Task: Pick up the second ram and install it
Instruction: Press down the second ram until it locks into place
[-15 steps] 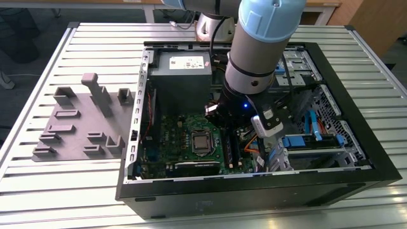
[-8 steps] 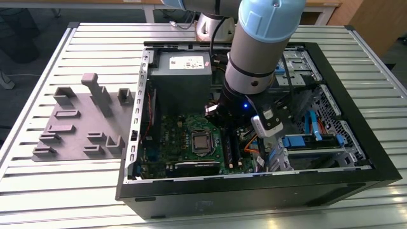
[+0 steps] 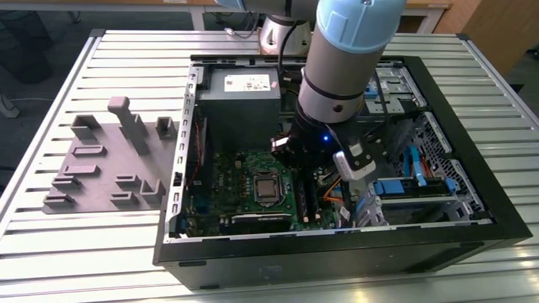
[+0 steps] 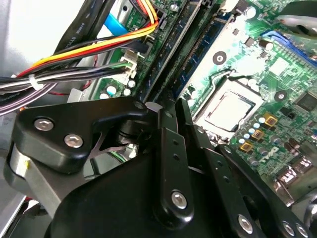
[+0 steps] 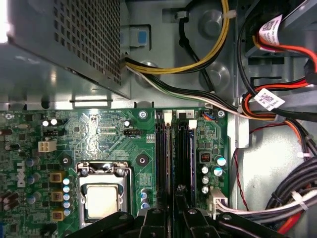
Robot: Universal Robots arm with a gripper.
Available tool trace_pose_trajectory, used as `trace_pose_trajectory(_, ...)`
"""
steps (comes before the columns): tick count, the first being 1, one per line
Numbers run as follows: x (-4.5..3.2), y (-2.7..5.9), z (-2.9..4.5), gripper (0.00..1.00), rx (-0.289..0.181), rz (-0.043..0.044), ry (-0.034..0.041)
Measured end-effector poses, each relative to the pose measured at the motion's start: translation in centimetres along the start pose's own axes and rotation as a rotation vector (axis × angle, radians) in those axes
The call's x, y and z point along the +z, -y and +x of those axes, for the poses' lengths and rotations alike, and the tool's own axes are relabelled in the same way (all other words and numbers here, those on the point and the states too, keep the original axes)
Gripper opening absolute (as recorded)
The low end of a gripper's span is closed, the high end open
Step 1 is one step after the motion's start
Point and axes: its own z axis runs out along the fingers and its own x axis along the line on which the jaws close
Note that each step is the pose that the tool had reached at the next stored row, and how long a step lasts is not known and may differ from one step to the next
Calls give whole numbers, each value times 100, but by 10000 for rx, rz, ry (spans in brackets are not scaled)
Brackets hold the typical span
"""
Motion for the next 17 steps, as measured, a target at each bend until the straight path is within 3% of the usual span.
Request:
trace_pose_trajectory(5, -198, 1, 10, 21, 0, 2, -1)
trace_pose_trajectory(7, -240, 1, 11, 20, 0, 2, 0)
trace_pose_trajectory(8, -243, 1, 11, 20, 0, 1, 0)
trace_pose_trajectory(10, -244, 0, 11, 11, -1, -3, 1)
trace_pose_trajectory(14, -247, 1, 9, 11, -1, 0, 0)
trace_pose_trajectory(17, -195, 1, 6, 11, 0, -1, 0)
